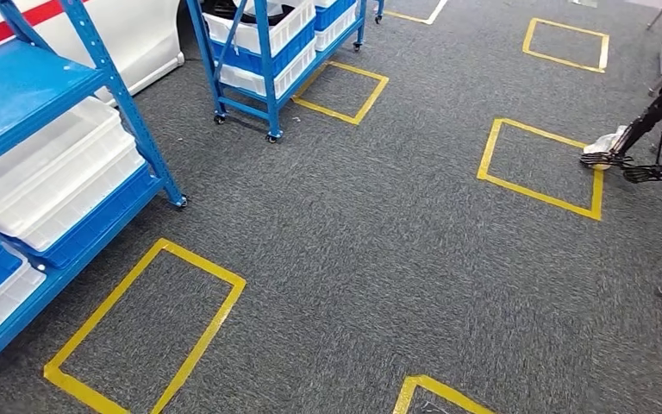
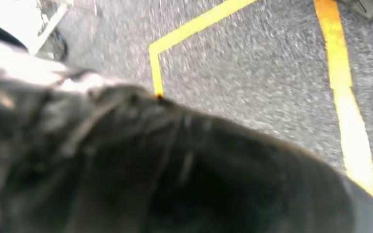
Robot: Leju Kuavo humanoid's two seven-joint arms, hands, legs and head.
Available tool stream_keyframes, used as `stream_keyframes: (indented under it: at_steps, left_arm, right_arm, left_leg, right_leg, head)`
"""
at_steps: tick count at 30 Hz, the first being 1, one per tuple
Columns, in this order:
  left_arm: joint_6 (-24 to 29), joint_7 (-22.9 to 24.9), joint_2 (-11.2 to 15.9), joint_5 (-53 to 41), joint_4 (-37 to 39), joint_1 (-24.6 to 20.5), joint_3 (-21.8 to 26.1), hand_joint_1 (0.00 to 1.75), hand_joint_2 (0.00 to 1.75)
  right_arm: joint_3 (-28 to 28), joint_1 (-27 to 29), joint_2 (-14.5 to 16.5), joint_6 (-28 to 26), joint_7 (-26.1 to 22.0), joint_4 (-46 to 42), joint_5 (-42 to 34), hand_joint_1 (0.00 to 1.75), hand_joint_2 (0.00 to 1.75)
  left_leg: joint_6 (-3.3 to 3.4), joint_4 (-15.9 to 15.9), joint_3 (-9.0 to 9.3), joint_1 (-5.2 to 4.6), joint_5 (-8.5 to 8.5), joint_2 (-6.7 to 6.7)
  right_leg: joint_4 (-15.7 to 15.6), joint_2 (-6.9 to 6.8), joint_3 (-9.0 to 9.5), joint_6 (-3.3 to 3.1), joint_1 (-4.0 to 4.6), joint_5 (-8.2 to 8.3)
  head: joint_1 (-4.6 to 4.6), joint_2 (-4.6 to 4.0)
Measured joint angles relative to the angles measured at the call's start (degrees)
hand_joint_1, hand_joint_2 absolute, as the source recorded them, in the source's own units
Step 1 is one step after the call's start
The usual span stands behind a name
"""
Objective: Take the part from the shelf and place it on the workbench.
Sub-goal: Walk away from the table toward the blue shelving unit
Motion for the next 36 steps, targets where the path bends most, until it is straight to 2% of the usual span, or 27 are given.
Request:
stream_keyframes:
  at_steps: [2, 3, 4, 5, 6, 8, 10, 11, 12, 13, 14, 16, 18, 21, 23, 24, 26, 27, 28, 29, 30, 31, 32, 33, 34, 36]
  left_arm:
    - [-0.3, -0.1, -0.1, 0.0, 0.0, -0.1, 0.2, 0.00, 0.00]
    - [-0.4, -0.1, -0.1, 0.1, 0.0, -0.1, 0.2, 0.00, 0.00]
    - [-0.5, -0.2, -0.2, 0.1, 0.0, -0.1, 0.2, 0.00, 0.00]
    - [-0.6, -0.2, -0.2, 0.1, 0.0, -0.1, 0.3, 0.00, 0.00]
    - [-0.7, -0.3, -0.2, 0.1, 0.0, 0.0, 0.4, 0.00, 0.00]
    - [-0.7, -0.3, -0.2, 0.3, 0.0, 0.1, 0.5, 0.00, 0.00]
    - [-0.8, -0.1, -0.2, 0.6, 0.0, 0.0, 0.6, 0.00, 0.00]
    - [-0.8, 0.1, -0.2, 0.8, 0.0, -0.1, 0.7, 0.00, 0.00]
    - [-0.9, 0.3, -0.2, 0.9, 0.0, -0.1, 0.8, 0.00, 0.00]
    - [-1.1, 0.4, -0.2, 1.0, 0.0, 0.1, 1.0, 0.00, 0.00]
    - [-1.4, 0.4, -0.1, 1.1, 0.0, 0.3, 1.2, 0.00, 0.00]
    - [-2.2, 0.2, 0.1, 1.1, 0.0, 0.7, 1.4, 0.00, 0.00]
    - [-2.6, 0.0, 0.3, 1.1, 0.0, 1.0, 1.5, 0.00, 0.00]
    - [-2.7, 0.1, 0.4, 1.1, 0.0, 1.3, 1.8, 0.00, 0.00]
    - [-2.6, 0.3, 0.5, 1.1, 0.0, 1.4, 2.0, 0.00, 0.00]
    - [-2.5, 0.3, 0.5, 1.1, 0.0, 1.4, 2.0, 0.00, 0.00]
    - [-2.3, 0.1, 0.6, 1.0, 0.0, 1.3, 2.1, 0.00, 0.00]
    - [-2.2, -0.1, 0.6, 0.9, 0.0, 1.3, 2.1, 0.00, 0.00]
    - [-2.1, -0.2, 0.6, 0.9, 0.0, 1.3, 2.1, 0.00, 0.00]
    - [-2.1, -0.4, 0.6, 0.8, 0.0, 1.4, 2.2, 0.00, 0.00]
    - [-2.0, -0.6, 0.6, 0.8, 0.0, 1.5, 2.2, 0.00, 0.00]
    - [-2.0, -0.8, 0.7, 0.8, 0.0, 1.5, 2.2, 0.00, 0.00]
    - [-1.9, -1.0, 0.7, 0.7, 0.0, 1.5, 2.3, 0.00, 0.00]
    - [-1.9, -1.2, 0.7, 0.7, 0.0, 1.5, 2.3, 0.00, 0.00]
    - [-1.8, -1.4, 0.7, 0.7, 0.0, 1.4, 2.4, 0.00, 0.00]
    - [-1.8, -1.6, 0.7, 0.7, 0.0, 1.2, 2.5, 0.00, 0.00]
  right_arm:
    - [0.1, -0.1, 0.0, 0.2, -0.4, 0.0, 0.9, 0.00, 0.00]
    - [0.1, -0.1, 0.1, 0.4, -0.7, 0.0, 1.3, 0.00, 0.00]
    - [0.2, -0.3, 0.1, 0.6, -0.9, 0.0, 1.7, 0.00, 0.00]
    - [0.3, -0.4, 0.2, 0.8, -1.1, 0.0, 2.0, 0.00, 0.00]
    - [0.4, -0.6, 0.4, 0.9, -1.3, 0.0, 2.2, 0.00, 0.00]
    - [0.6, -0.8, 0.8, 1.0, -1.5, 0.0, 2.5, 0.00, 0.00]
    - [0.7, -0.7, 1.0, 1.1, -1.6, -0.1, 2.8, 0.00, 0.00]
    - [0.7, -0.7, 1.1, 1.2, -1.7, -0.1, 3.0, 0.00, 0.00]
    - [0.8, -0.7, 1.2, 1.2, -1.7, -0.1, 3.1, 0.00, 0.00]
    - [0.8, -0.7, 1.3, 1.2, -1.7, -0.1, 3.1, 0.00, 0.00]
    - [0.8, -0.8, 1.3, 1.2, -1.8, -0.1, 3.2, 0.00, 0.00]
    - [0.8, -0.9, 1.5, 1.2, -1.9, -0.1, 3.2, 0.00, 0.00]
    - [0.8, -1.0, 1.6, 1.1, -2.0, -0.1, 3.3, 0.00, 0.00]
    - [0.8, -1.1, 1.6, 1.1, -2.0, -0.1, 3.3, 0.00, 0.00]
    - [0.8, -1.1, 1.6, 1.4, -2.0, -0.2, 3.1, 0.00, 0.00]
    - [0.8, -1.1, 1.6, 1.7, -2.1, -0.3, 3.0, 0.00, 0.00]
    - [0.8, -0.9, 1.6, 2.5, -2.2, -0.3, 2.5, 0.00, 0.00]
    - [0.8, -0.8, 1.6, 2.8, -2.2, -0.3, 2.4, 0.00, 0.00]
    - [0.8, -0.6, 1.6, 3.0, -2.3, -0.2, 2.4, 0.00, 0.00]
    - [0.8, -0.5, 1.6, 3.1, -2.3, -0.2, 2.3, 0.00, 0.00]
    - [0.8, -0.4, 1.6, 3.1, -2.3, -0.2, 2.3, 0.00, 0.00]
    - [0.8, -0.4, 1.6, 3.1, -2.4, -0.2, 2.3, 0.00, 0.00]
    - [0.8, -0.4, 1.6, 3.1, -2.4, -0.2, 2.4, 0.00, 0.00]
    - [0.8, -0.4, 1.6, 3.1, -2.5, -0.2, 2.4, 0.00, 0.00]
    - [0.8, -0.5, 1.6, 3.2, -2.6, -0.2, 2.5, 0.00, 0.00]
    - [0.8, -0.6, 1.6, 3.2, -2.7, -0.2, 2.6, 0.00, 0.00]
  left_leg:
    - [-0.33, 0.4, -0.28, -0.07, -0.11, -1.45]
    - [-0.59, 0.6, -0.51, -0.07, -0.10, -2.05]
    - [-0.90, 0.7, -0.73, -0.04, -0.05, -2.58]
    - [-1.26, 0.6, -0.96, 0.02, 0.05, -3.15]
    - [-1.58, 0.7, -1.10, 0.05, 0.03, -3.12]
    - [-2.23, 2.5, -2.07, -0.04, -1.42, -0.87]
    - [-2.77, 8.5, -4.87, 0.07, -5.08, 2.18]
    - [-3.01, 12.3, -6.70, 0.23, -6.90, 2.81]
    - [-3.21, 15.3, -8.09, 0.39, -7.94, 3.12]
    - [-3.37, 16.3, -8.51, 0.52, -7.86, 3.32]
    - [-3.46, 15.1, -7.78, 0.63, -6.74, 3.50]
    - [-3.29, 7.8, -3.68, 0.73, -3.23, 4.21]
    - [-2.75, 1.9, -0.53, 0.53, -1.49, 4.86]
    - [-1.79, 0.5, 0.09, 0.27, -1.38, 4.68]
    - [-1.01, -0.4, 0.82, 0.43, -1.15, 4.36]
    - [-0.60, -0.9, 1.23, 0.57, -1.09, 4.22]
    - [0.03, -1.1, 1.50, 0.49, -1.36, 3.85]
    - [0.16, -1.0, 1.68, 0.43, -1.62, 3.57]
    - [0.18, -1.0, 1.95, 0.38, -1.94, 3.27]
    - [0.10, -0.8, 2.39, 0.36, -2.35, 3.00]
    - [-0.06, -0.7, 2.95, 0.37, -2.82, 2.78]
    - [-0.26, -0.6, 3.52, 0.39, -3.37, 2.63]
    - [-0.56, -0.5, 4.04, 0.33, -3.95, 2.53]
    - [-0.88, -0.5, 4.37, 0.27, -4.47, 2.43]
    - [-1.23, -0.5, 4.56, 0.23, -4.89, 2.38]
    - [-1.95, -1.0, 5.09, 0.19, -5.51, 2.29]
  right_leg:
    - [-7.1, 2.22, 2.99, -0.35, 0.00, 3.11]
    - [-9.0, 2.95, 3.73, -0.47, 0.06, 3.64]
    - [-9.5, 3.13, 3.88, -0.58, 0.18, 3.52]
    - [-9.7, 2.50, 3.89, -0.75, 0.26, 3.69]
    - [-10.0, 1.90, 3.93, -1.03, 0.15, 3.86]
    - [-10.6, 0.64, 4.11, -1.75, -0.10, 4.22]
    - [-10.8, -0.87, 4.17, -2.27, -0.06, 4.29]
    - [-10.8, -1.72, 4.13, -2.43, 0.01, 4.24]
    - [-10.7, -2.58, 4.09, -2.48, 0.07, 4.18]
    - [-10.7, -3.23, 4.06, -2.48, 0.09, 4.11]
    - [-10.6, -3.74, 4.06, -2.39, 0.08, 4.02]
    - [-10.3, -4.41, 4.11, -2.09, 0.06, 3.77]
    - [-10.0, -4.88, 4.09, -1.56, 0.18, 3.49]
    - [-10.0, -5.20, 4.28, -0.49, 0.21, 3.39]
    - [-8.8, -4.04, 4.11, 0.16, -0.03, 2.53]
    - [-6.7, -3.03, 3.16, 0.39, -0.15, 1.33]
    - [0.5, -1.36, -0.59, 0.62, -0.33, -1.73]
    - [3.8, -1.11, -2.55, 0.73, -0.35, -2.57]
    - [5.6, -1.05, -3.83, 0.80, -0.38, -2.40]
    - [5.0, -1.04, -4.04, 0.83, -0.40, -0.95]
    - [2.4, -1.02, -3.20, 0.81, -0.42, 1.40]
    - [-1.3, -0.96, -1.68, 0.71, -0.42, 3.76]
    - [-4.7, -0.79, -0.15, 0.56, -0.32, 5.30]
    - [-7.2, -0.64, 1.07, 0.30, -0.19, 5.71]
    - [-8.5, -0.52, 1.76, 0.01, -0.03, 5.28]
    - [-9.3, -0.46, 2.40, -0.68, 0.11, 4.02]
  head:
    - [0.00, 0.00]
    - [-0.01, 0.00]
    - [-0.01, 0.00]
    - [-0.01, 0.00]
    - [-0.03, 0.00]
    - [-0.10, 0.00]
    - [-0.18, 0.00]
    - [-0.21, 0.00]
    - [-0.21, 0.00]
    - [-0.21, 0.00]
    - [-0.21, 0.00]
    - [-0.21, 0.00]
    - [-0.20, 0.00]
    - [-0.18, 0.00]
    - [-0.16, 0.00]
    - [-0.13, 0.00]
    - [-0.10, 0.00]
    - [-0.10, 0.00]
    - [-0.10, 0.00]
    - [-0.10, 0.00]
    - [-0.10, 0.00]
    - [-0.10, 0.00]
    - [-0.11, -0.01]
    - [-0.10, 0.00]
    - [-0.08, 0.00]
    - [-0.05, 0.01]
